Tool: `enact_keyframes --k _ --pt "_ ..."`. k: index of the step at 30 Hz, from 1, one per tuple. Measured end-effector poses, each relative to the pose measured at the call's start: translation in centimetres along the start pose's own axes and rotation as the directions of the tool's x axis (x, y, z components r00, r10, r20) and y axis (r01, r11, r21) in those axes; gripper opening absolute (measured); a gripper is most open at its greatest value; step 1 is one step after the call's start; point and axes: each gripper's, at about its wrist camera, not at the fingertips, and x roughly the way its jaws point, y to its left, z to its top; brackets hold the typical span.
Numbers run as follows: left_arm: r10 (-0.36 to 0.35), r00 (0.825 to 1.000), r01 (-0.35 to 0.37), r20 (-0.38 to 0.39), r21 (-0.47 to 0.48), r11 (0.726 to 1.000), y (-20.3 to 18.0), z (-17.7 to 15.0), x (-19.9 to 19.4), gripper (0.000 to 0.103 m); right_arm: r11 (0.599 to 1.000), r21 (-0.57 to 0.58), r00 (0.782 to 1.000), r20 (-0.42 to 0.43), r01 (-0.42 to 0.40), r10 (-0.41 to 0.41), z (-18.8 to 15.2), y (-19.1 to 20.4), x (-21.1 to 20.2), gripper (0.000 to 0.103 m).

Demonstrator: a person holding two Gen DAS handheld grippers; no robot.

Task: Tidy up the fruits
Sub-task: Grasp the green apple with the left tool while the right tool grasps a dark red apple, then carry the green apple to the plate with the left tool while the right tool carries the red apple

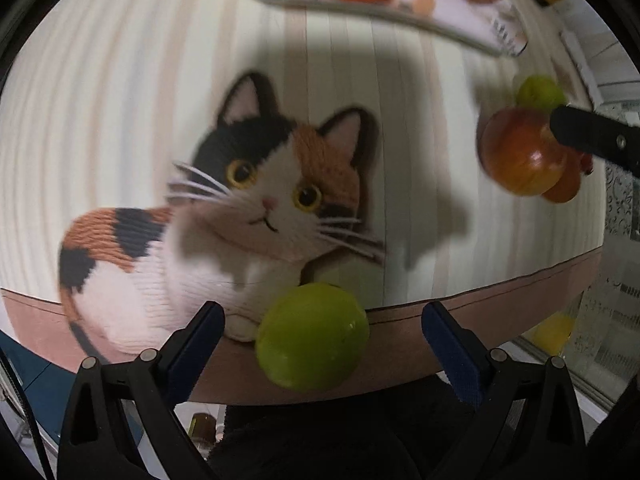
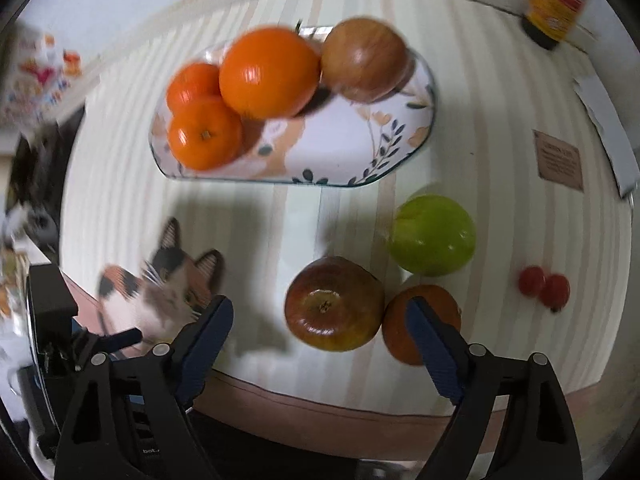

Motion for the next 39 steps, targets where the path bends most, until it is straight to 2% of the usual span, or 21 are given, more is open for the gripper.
enact_keyframes --k 1,3,6,9,12,15,18,21,27,34,39 --pt "-0.001 1.0 0.001 -0.014 0.003 1.0 -0.1 0.0 0.5 0.096 1.0 -0.018 1.0 -0.017 0.013 -0.014 0.2 0.2 0.6 0.087" --pt "0.002 0.999 -0.001 -0.033 0.015 1.0 -0.4 -0.2 1.2 0.067 0.999 -0.046 0.999 -0.04 0.026 -0.027 0.4 0.6 1.5 0.086" --pt "0.037 0.999 -0.037 0.002 0.029 0.999 -0.6 -0.4 1.0 0.055 0.995 -0.097 0.996 -0.07 0.039 -0.046 0.2 1.4 2.6 0.085" --pt "0.038 0.999 -0.038 0.025 0.007 0.999 0.1 -0.3 0.6 0.055 0.982 -0.163 0.991 -0.07 0.1 -0.112 -0.1 2.5 3.3 0.08" --pt "0.06 0.997 -0.059 0.058 -0.021 0.998 1.1 0.2 0.1 0.055 0.968 -0.199 0.984 -0.058 0.153 -0.168 -0.2 3.0 3.5 0.07" --pt "0.066 0.994 -0.062 0.085 -0.053 0.997 1.9 0.6 -0.5 0.055 0.979 -0.176 0.991 -0.066 0.106 -0.119 -0.5 2.9 3.4 0.07" --pt "0.067 0.992 -0.059 0.11 -0.078 0.995 2.6 1.1 -1.1 0.055 0.992 -0.126 0.996 -0.094 -0.008 -0.004 -1.1 2.8 3.6 0.07" --pt "0.065 0.991 -0.054 0.118 -0.094 0.994 3.1 1.3 -1.2 0.055 0.994 -0.112 0.998 -0.07 -0.008 0.001 -1.4 3.0 3.6 0.07" --pt "0.066 0.991 -0.054 0.118 -0.099 0.994 3.4 1.4 -1.0 0.055 0.997 -0.053 0.996 -0.078 -0.058 0.054 -1.9 2.3 3.9 0.071" --pt "0.068 0.991 -0.057 0.112 -0.096 0.994 3.0 1.4 -0.8 0.055 0.997 -0.07 0.996 -0.075 -0.043 0.037 -1.8 1.8 3.5 0.07" --pt "0.003 0.993 0.011 0.118 -0.115 0.993 3.3 3.3 -2.9 0.055 0.998 -0.026 0.998 -0.023 -0.058 0.057 -1.9 2.1 2.9 0.07"
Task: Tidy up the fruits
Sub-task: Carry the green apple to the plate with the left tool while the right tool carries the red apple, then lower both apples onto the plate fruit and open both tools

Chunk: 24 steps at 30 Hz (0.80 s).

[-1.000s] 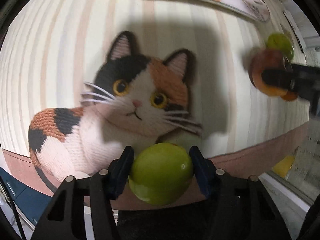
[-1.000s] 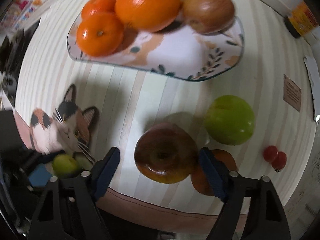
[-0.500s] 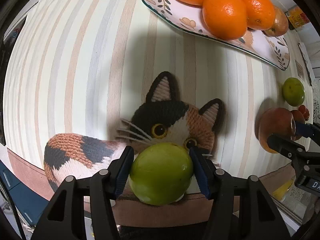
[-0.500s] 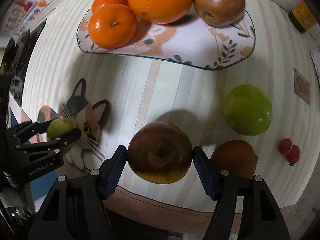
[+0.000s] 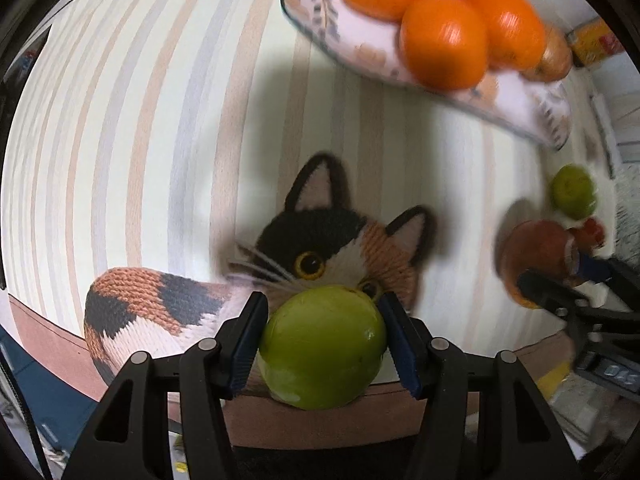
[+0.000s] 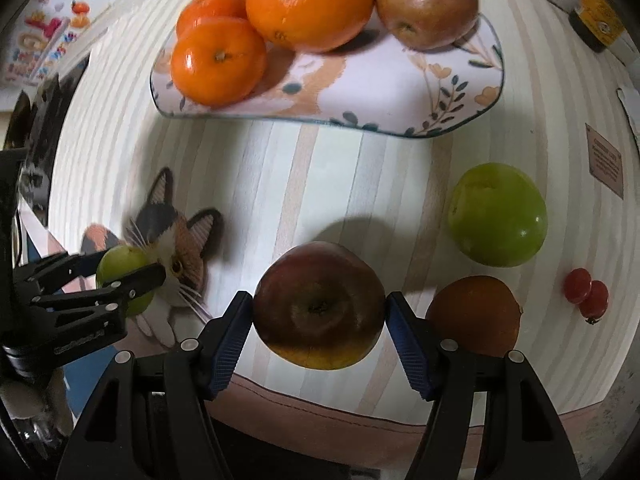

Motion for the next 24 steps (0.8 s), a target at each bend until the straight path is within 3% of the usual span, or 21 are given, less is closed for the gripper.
enact_keyframes --k 11,18,24 --pt "-0.084 0.984 0.09 0.154 -0.029 0.996 1.0 7.9 -8.2 0.055 0.976 0.141 0.975 0.172 -0.163 0.138 3.3 -2.9 -6.4 0.07" --pt "-0.132 0.975 0.141 0.179 -0.041 0.989 0.2 14.3 -9.8 0.055 0.968 0.217 0.969 0.235 -0.127 0.074 7.5 -6.3 -8.8 0.07" --pt "-0.146 0.983 0.147 0.114 0.003 0.989 -3.1 20.3 -7.9 0.055 0.964 0.255 0.978 0.208 -0.077 0.024 10.0 -8.2 -7.6 0.07"
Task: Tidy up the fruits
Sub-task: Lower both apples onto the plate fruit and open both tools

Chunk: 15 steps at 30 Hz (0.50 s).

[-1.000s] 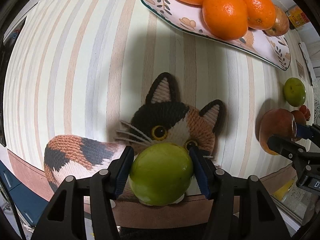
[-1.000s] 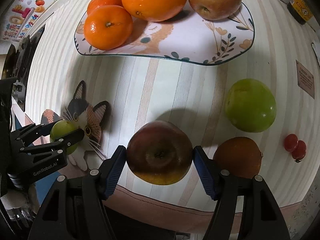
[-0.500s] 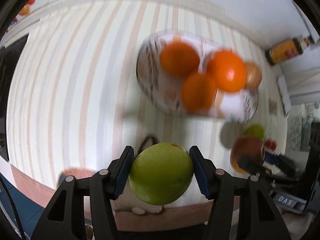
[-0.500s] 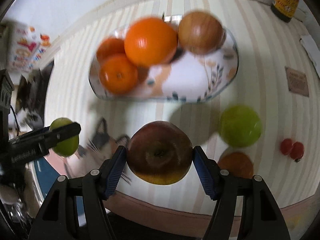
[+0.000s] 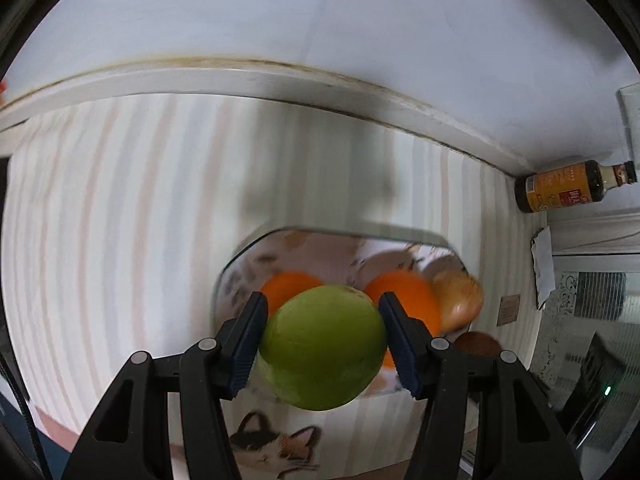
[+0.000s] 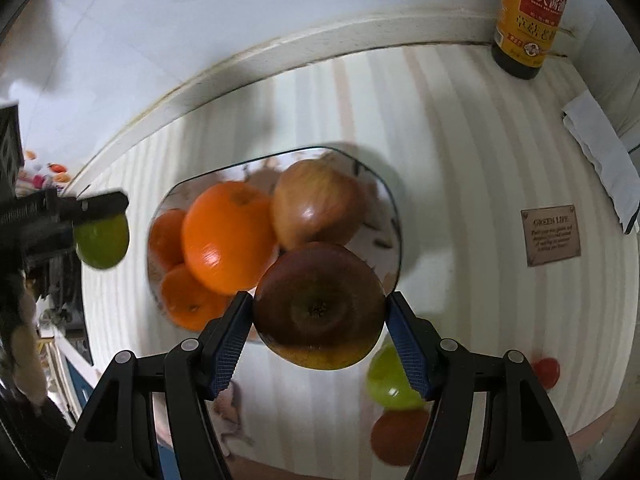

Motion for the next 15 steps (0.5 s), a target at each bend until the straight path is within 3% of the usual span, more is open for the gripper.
enact_keyframes --k 9,15 --pt "0.019 0.99 -0.012 -0.138 0.051 0.999 -2.9 3.7 4.9 0.056 1.0 0.015 1.0 0.0 0.018 -0.018 -0.6 -0.1 1.4 0.07" --pt "0.087 0.983 -0.074 -0.159 0.09 0.993 -3.1 3.7 6.0 0.056 0.999 0.053 1.0 0.025 -0.003 0.002 -1.2 -0.1 2.2 0.071"
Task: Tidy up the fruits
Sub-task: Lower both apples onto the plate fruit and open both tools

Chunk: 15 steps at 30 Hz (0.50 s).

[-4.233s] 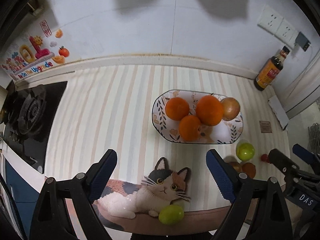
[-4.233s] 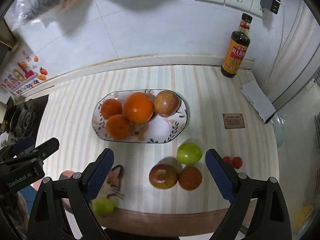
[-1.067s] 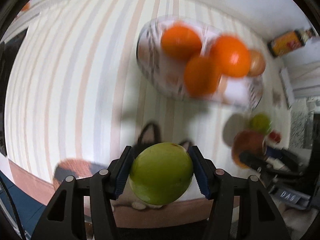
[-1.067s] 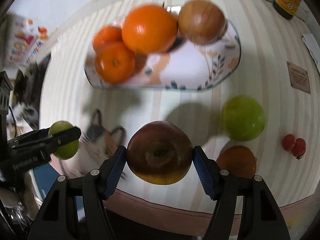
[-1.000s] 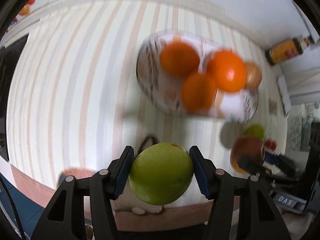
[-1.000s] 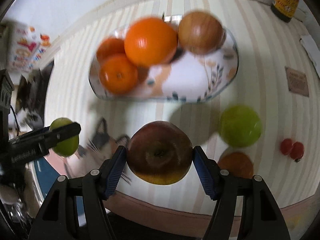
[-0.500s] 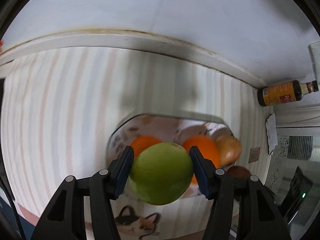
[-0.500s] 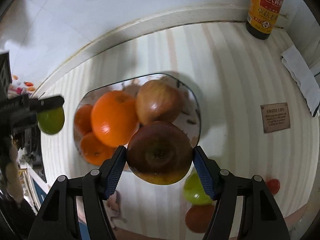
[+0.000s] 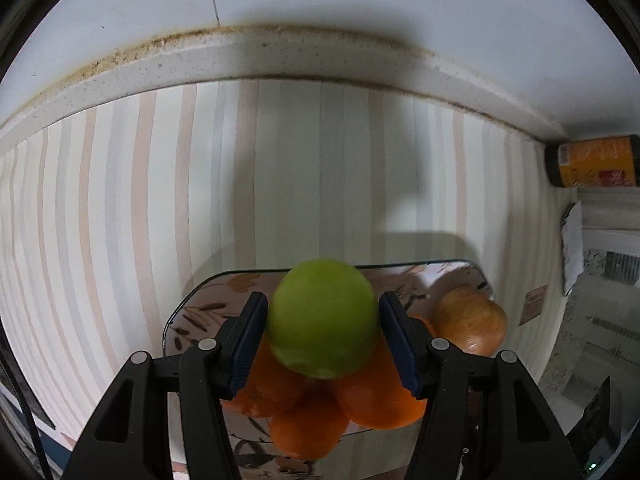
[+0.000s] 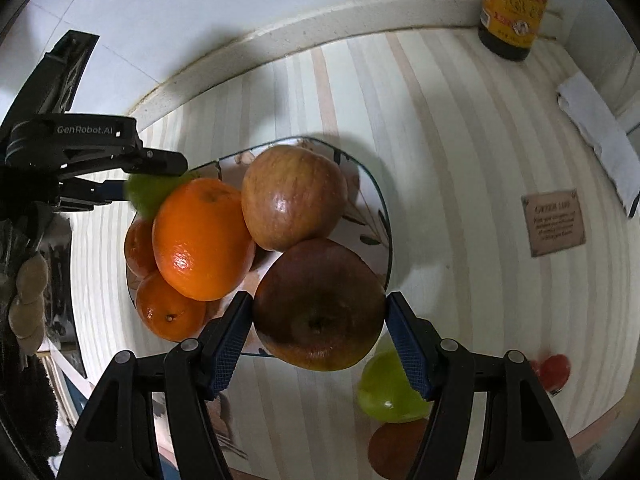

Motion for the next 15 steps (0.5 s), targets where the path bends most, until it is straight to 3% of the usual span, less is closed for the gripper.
enact_keyframes --k 6,10,12,15 --pt "-0.02 1.0 0.02 -0.006 -0.024 1.0 0.7 -0.4 -0.1 0.061 0.998 0.035 0.999 -0.004 -0.044 0.044 0.1 -0.2 -0.4 0.076" --pt "-0.032 0.999 0.033 0.043 -0.024 0.999 1.0 -1.2 -2.0 0.062 0.999 0.031 0.999 0.012 -0.039 0.039 0.4 0.3 -1.6 0.093" --pt "-0.029 0.996 0.03 0.086 -0.015 0.999 1.1 -2.0 -3.5 0.076 1.0 0.015 1.0 0.027 0.008 -0.008 0.4 0.8 -2.5 0.093" --pt "0.019 0.988 -0.021 0.155 0.009 1.0 1.3 -3.8 -5.5 0.088 0.997 -0.015 0.995 0.055 0.081 -0.08 -0.1 1.6 -3.8 0.094"
